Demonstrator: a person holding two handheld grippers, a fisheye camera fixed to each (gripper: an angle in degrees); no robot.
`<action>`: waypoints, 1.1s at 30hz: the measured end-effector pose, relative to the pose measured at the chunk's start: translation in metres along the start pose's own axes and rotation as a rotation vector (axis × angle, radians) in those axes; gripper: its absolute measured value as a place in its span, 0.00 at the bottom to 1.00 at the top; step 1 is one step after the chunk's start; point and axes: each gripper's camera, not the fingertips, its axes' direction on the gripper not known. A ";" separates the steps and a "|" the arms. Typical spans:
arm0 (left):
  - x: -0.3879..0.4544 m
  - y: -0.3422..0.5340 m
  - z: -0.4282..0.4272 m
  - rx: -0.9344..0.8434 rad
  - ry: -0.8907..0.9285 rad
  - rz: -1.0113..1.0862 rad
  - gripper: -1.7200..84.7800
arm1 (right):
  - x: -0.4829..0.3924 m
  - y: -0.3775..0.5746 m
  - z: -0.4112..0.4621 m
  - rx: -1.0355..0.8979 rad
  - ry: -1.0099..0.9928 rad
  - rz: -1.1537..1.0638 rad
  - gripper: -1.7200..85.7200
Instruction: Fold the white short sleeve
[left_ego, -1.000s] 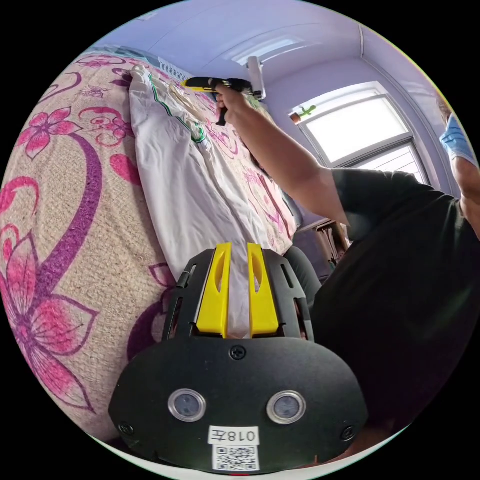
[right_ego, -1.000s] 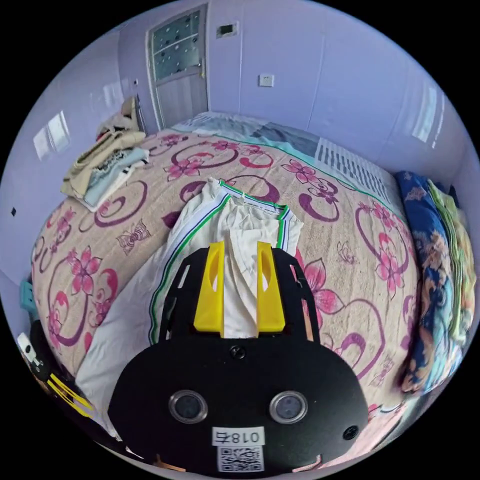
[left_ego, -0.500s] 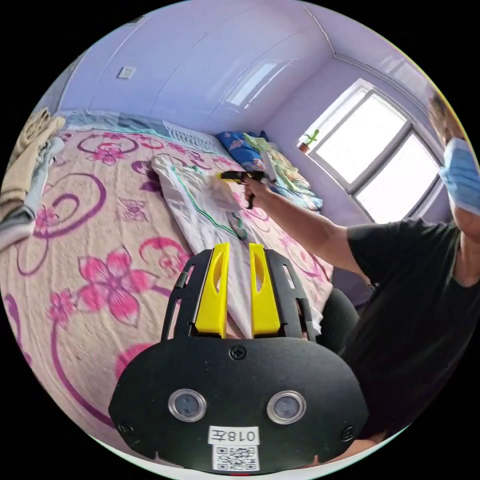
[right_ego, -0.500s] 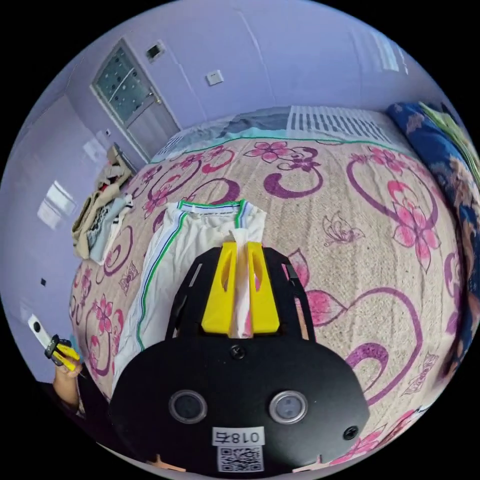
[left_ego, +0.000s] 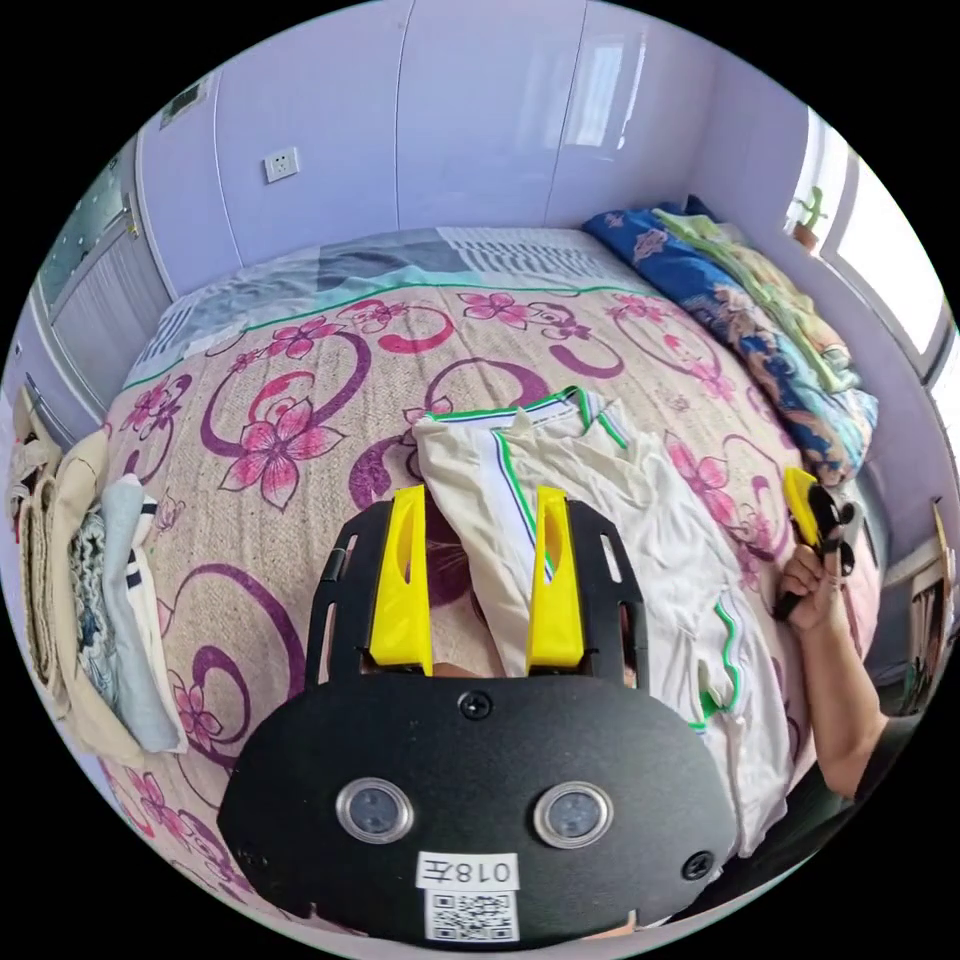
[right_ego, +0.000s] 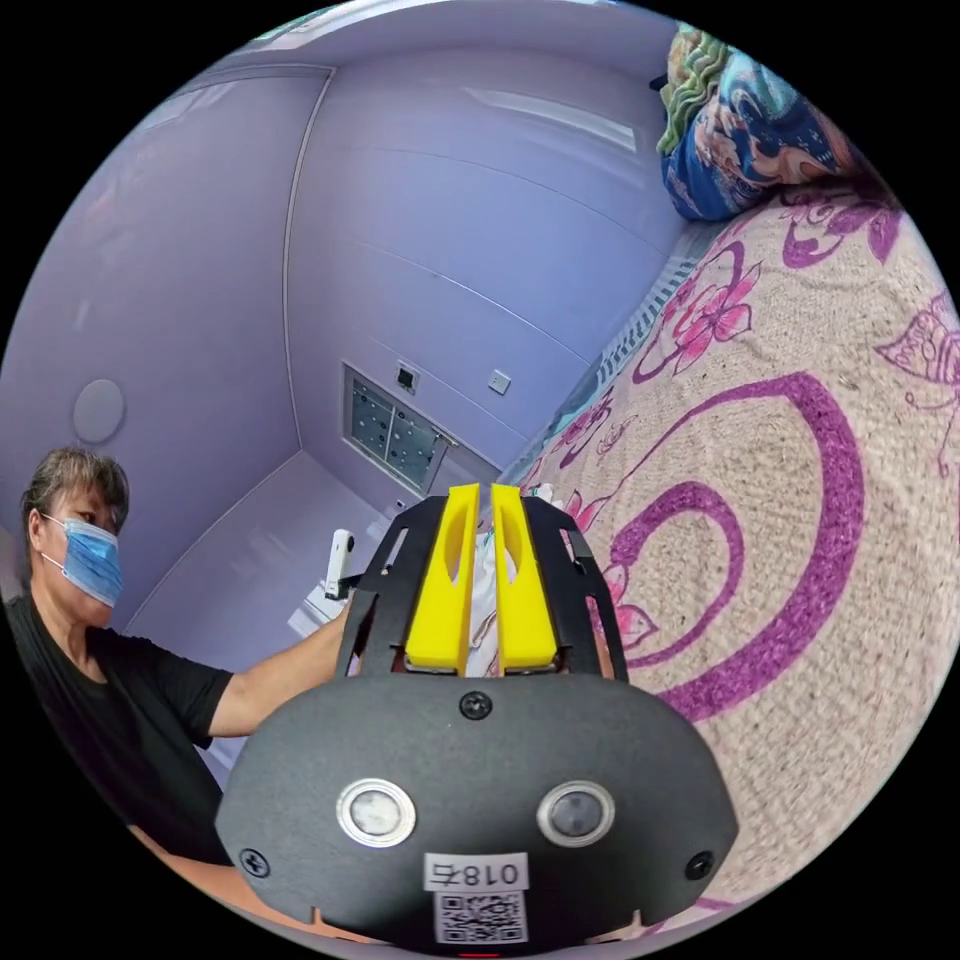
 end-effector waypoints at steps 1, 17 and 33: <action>0.010 -0.007 0.005 -0.024 -0.038 0.012 0.18 | 0.001 0.002 0.000 -0.012 -0.003 -0.016 0.05; -0.048 0.014 -0.033 0.026 0.061 -0.136 0.04 | 0.023 0.021 -0.024 0.006 -0.049 -0.042 0.02; 0.028 0.027 -0.077 0.077 -0.149 -0.085 0.15 | 0.018 0.030 -0.010 -0.008 -0.044 -0.030 0.02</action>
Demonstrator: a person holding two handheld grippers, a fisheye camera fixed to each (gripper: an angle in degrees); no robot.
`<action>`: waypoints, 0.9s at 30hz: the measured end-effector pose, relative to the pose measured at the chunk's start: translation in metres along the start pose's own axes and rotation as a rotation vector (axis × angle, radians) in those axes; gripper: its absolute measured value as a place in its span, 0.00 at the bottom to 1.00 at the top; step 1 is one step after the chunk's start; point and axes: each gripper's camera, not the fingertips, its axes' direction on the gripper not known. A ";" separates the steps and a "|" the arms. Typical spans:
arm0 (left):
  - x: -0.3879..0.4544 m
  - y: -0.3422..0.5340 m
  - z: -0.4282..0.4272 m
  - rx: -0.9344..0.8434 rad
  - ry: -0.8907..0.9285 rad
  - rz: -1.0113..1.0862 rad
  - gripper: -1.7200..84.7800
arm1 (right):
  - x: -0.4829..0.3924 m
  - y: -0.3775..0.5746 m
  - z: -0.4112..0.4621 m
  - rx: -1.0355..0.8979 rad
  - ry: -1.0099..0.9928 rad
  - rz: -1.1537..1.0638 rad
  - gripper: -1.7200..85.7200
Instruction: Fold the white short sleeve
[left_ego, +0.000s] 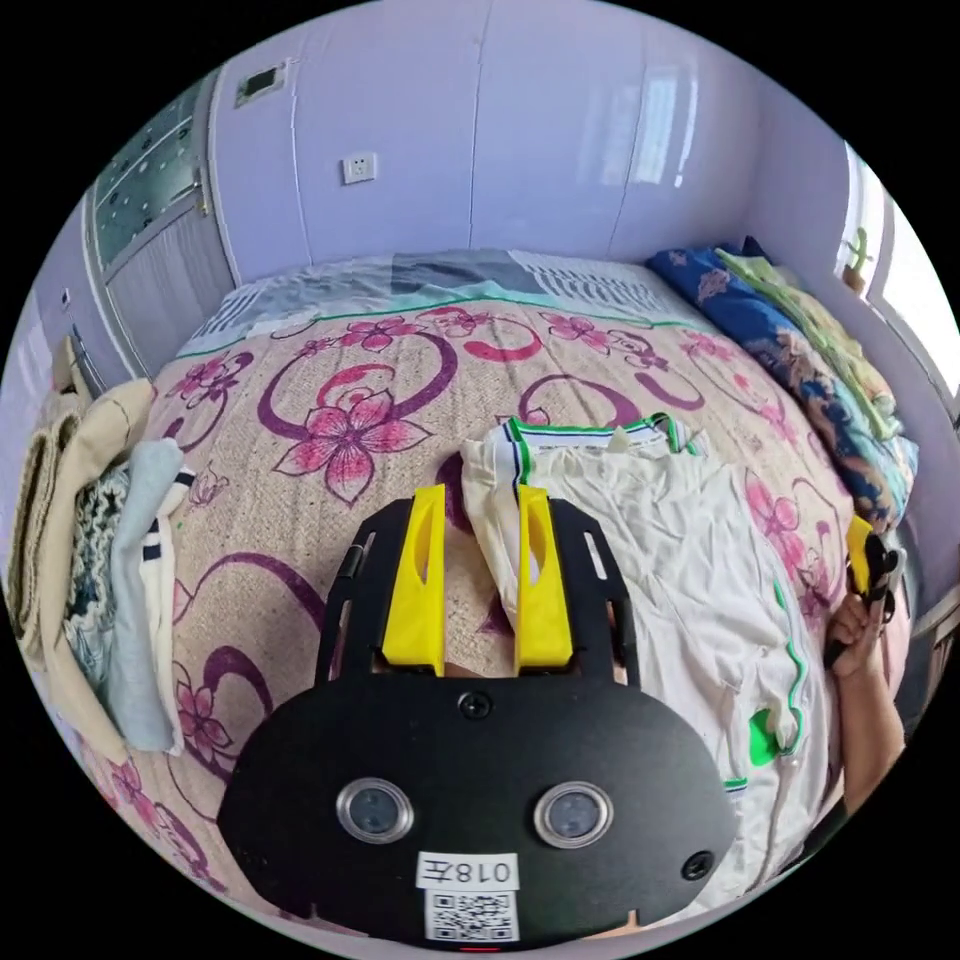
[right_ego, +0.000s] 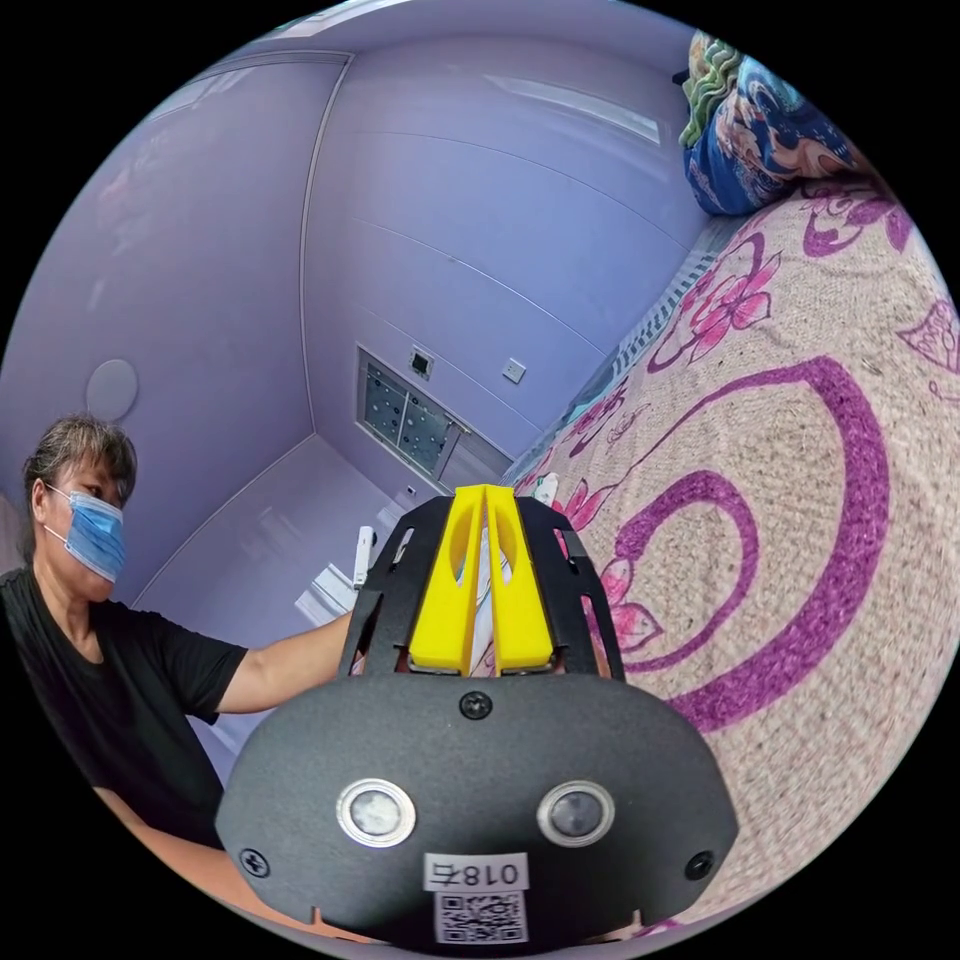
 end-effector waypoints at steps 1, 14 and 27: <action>0.013 -0.004 0.013 -0.070 -0.107 0.046 0.15 | -0.001 0.001 0.002 0.000 -0.001 0.000 0.02; -0.017 0.090 -0.061 0.123 0.027 -0.115 0.14 | -0.035 -0.004 0.050 -0.087 0.003 -0.063 0.02; 0.036 0.262 -0.149 0.035 0.175 -0.032 0.13 | -0.076 -0.058 0.308 -0.655 0.711 -0.287 0.08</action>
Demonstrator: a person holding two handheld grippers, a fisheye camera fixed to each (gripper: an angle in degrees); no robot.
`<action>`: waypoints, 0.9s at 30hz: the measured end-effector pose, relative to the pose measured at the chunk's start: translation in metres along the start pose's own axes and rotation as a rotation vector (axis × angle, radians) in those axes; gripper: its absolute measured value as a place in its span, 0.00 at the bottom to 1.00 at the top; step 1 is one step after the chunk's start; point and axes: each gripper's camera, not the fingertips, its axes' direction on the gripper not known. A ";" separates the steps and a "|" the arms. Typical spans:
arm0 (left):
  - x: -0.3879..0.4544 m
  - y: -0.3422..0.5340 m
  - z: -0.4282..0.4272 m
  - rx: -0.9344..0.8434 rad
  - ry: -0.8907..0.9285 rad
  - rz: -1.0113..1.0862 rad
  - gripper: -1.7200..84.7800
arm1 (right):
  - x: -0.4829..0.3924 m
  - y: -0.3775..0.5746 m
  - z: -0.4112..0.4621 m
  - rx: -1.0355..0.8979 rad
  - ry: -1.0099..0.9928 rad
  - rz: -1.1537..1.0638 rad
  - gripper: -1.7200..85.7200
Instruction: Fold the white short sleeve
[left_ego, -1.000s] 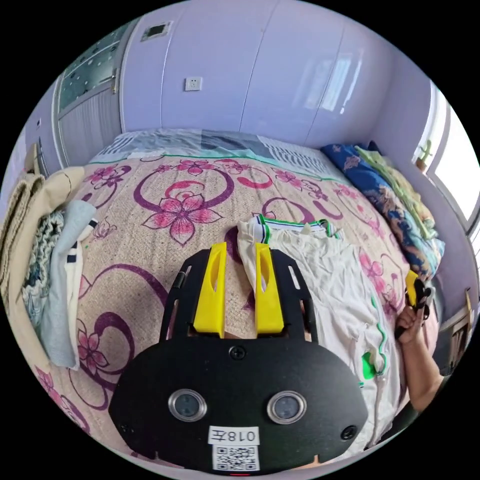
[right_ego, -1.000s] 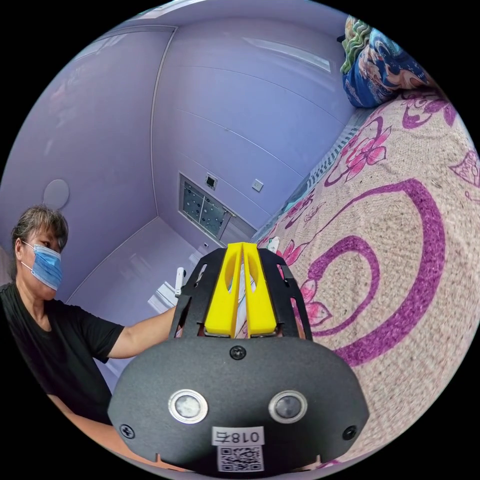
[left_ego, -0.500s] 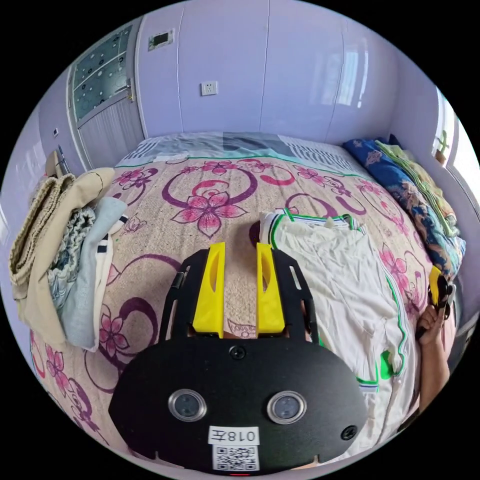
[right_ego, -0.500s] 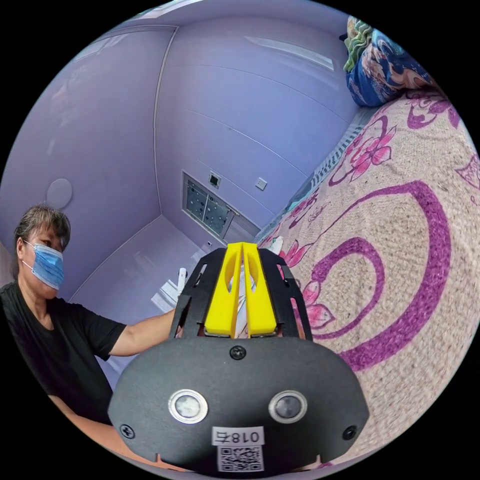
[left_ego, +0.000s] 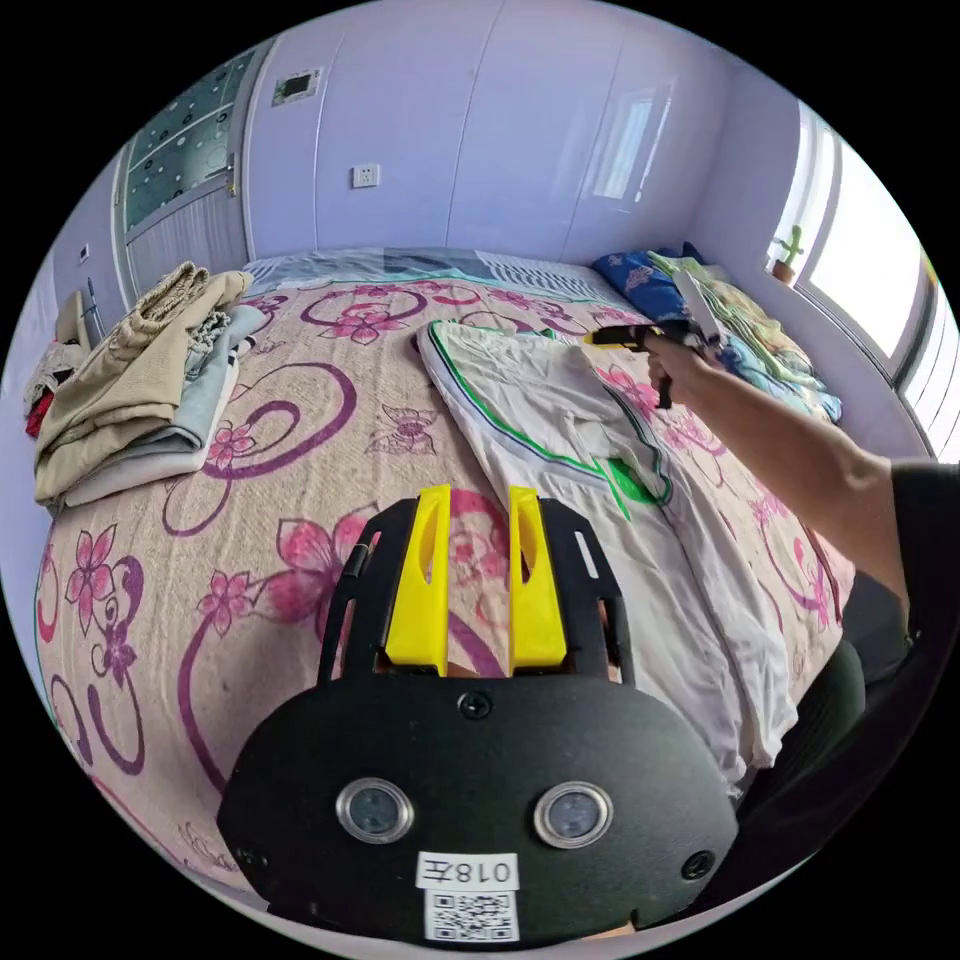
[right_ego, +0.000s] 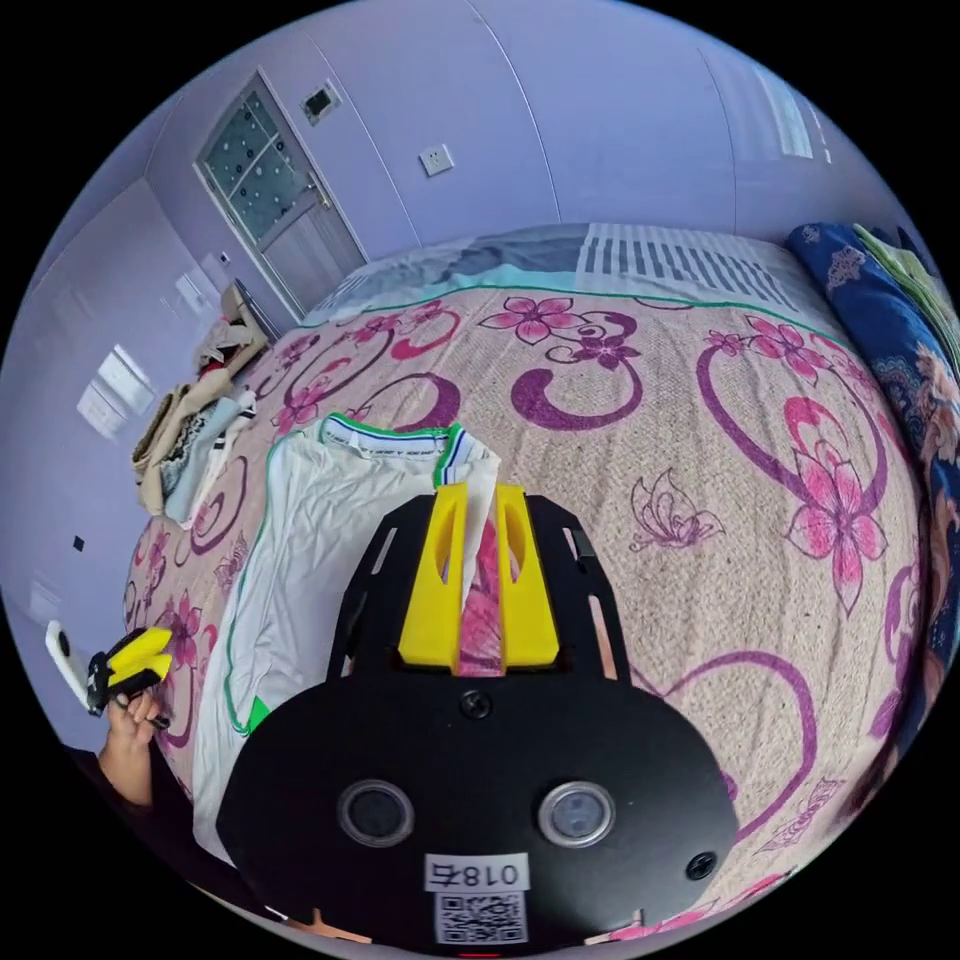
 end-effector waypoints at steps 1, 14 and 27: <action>0.008 0.014 -0.007 -0.019 0.006 0.027 0.13 | -0.005 -0.008 0.011 -0.032 0.000 -0.007 0.08; 0.021 0.097 -0.004 -0.249 0.119 0.019 0.13 | -0.005 -0.024 0.035 -0.152 0.057 0.062 0.05; -0.009 0.138 0.013 -0.248 0.312 -0.169 0.14 | -0.010 0.240 -0.132 -0.067 -0.347 0.117 0.11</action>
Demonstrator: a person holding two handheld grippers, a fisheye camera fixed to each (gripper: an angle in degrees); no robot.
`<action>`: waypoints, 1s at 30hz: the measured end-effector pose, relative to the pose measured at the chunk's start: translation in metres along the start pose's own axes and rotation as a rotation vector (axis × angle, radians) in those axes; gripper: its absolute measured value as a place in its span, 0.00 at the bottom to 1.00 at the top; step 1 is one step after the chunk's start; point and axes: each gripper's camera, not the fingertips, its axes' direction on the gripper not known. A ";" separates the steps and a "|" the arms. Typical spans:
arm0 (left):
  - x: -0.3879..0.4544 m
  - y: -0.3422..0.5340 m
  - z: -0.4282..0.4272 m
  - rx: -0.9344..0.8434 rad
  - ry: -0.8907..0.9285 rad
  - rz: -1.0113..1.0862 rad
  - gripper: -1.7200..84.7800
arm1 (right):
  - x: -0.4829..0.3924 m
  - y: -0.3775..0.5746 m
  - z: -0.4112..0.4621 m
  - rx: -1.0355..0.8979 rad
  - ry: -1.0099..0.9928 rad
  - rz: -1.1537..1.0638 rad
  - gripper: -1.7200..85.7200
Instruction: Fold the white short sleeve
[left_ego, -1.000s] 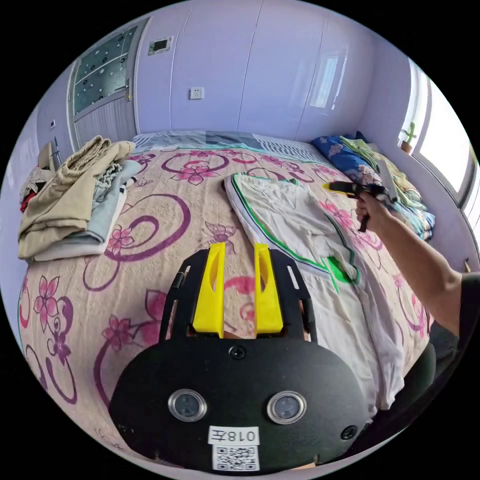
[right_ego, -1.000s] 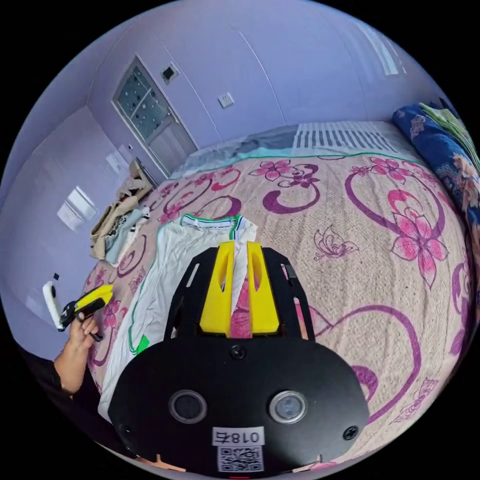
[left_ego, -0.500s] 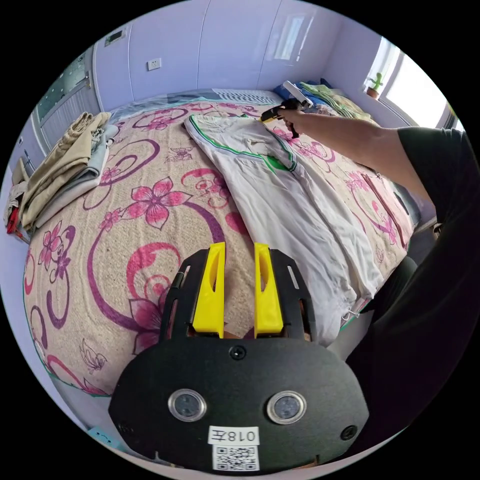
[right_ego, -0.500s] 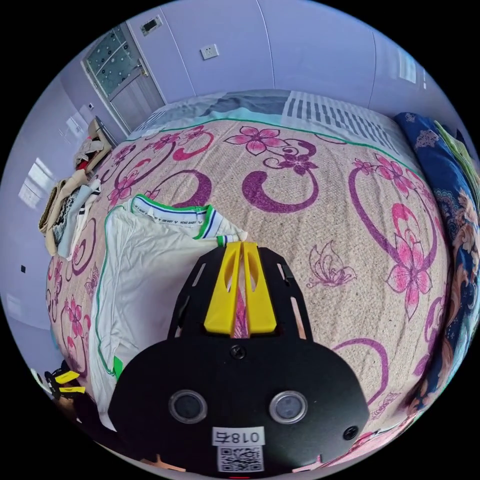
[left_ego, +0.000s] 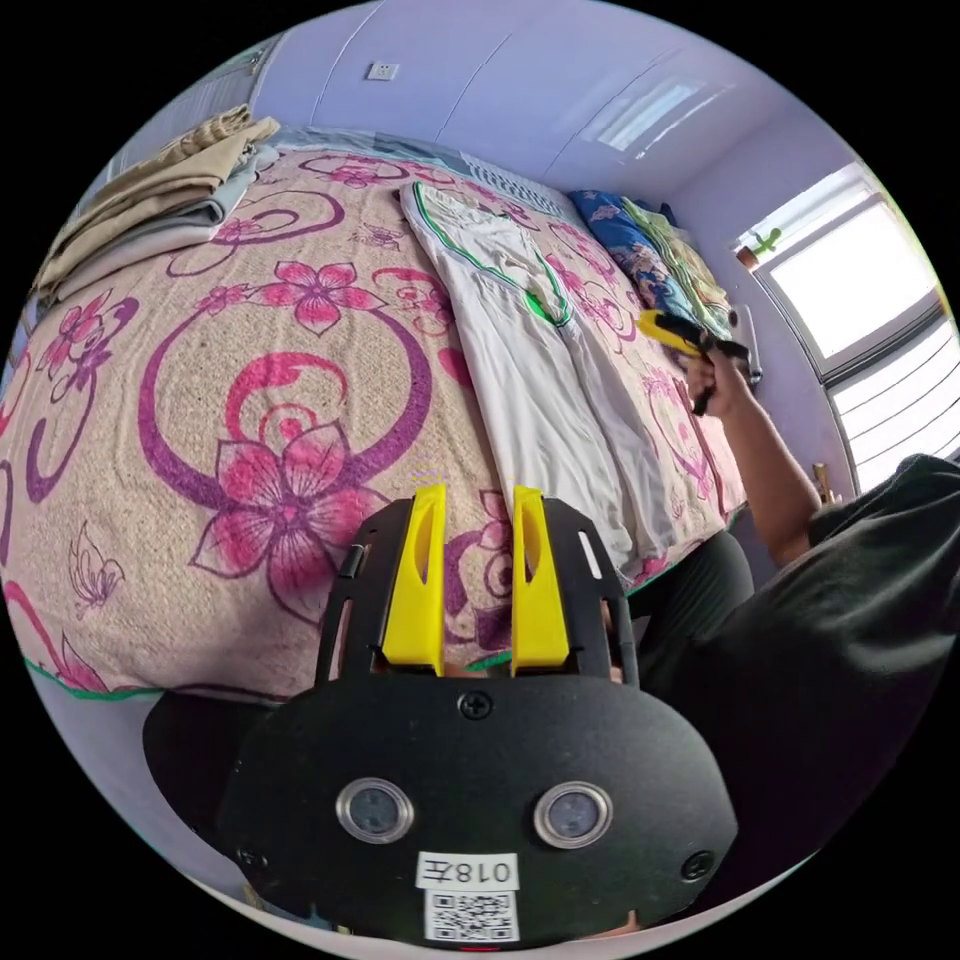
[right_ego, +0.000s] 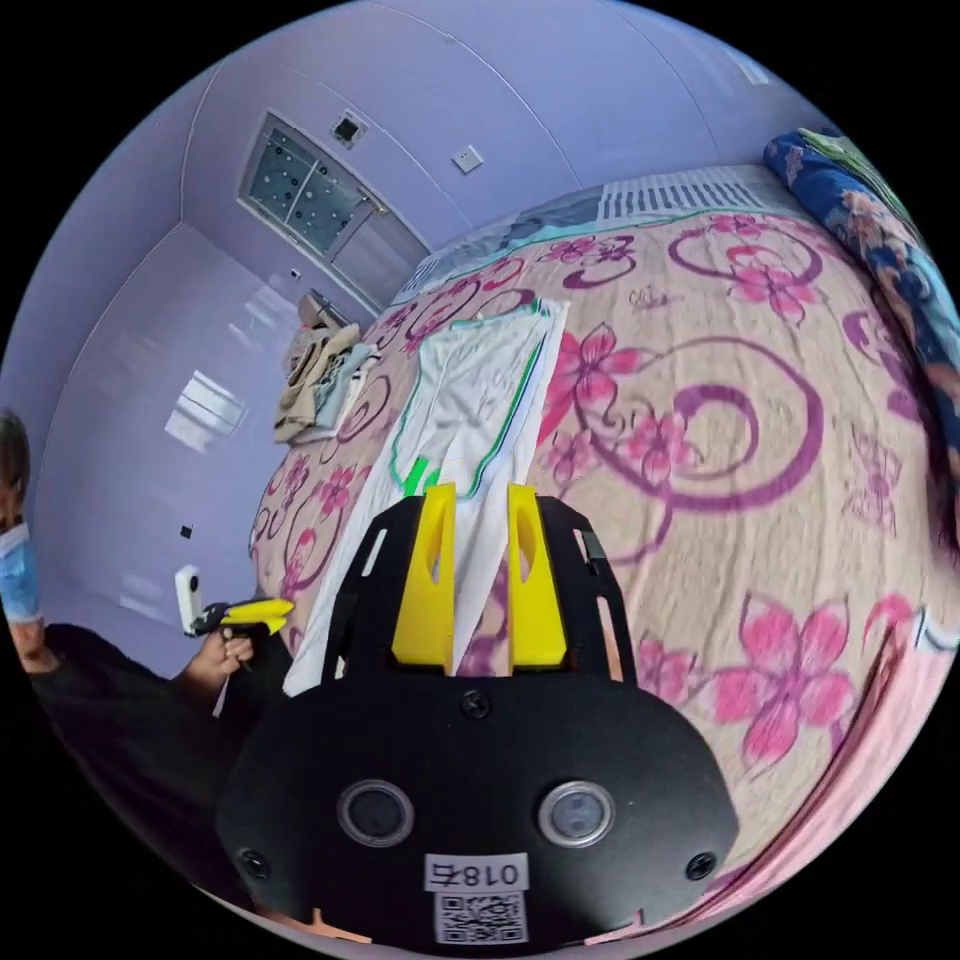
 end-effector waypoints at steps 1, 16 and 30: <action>-0.002 0.001 0.006 -0.009 0.029 -0.012 0.14 | 0.000 0.039 -0.007 -0.027 -0.029 0.040 0.11; 0.022 -0.001 0.107 -0.196 0.149 -0.028 0.17 | 0.030 0.246 0.003 -0.124 -0.337 0.311 0.11; -0.004 -0.009 0.176 -0.122 0.380 -0.205 0.18 | 0.085 0.282 0.007 -0.191 -0.526 0.338 0.10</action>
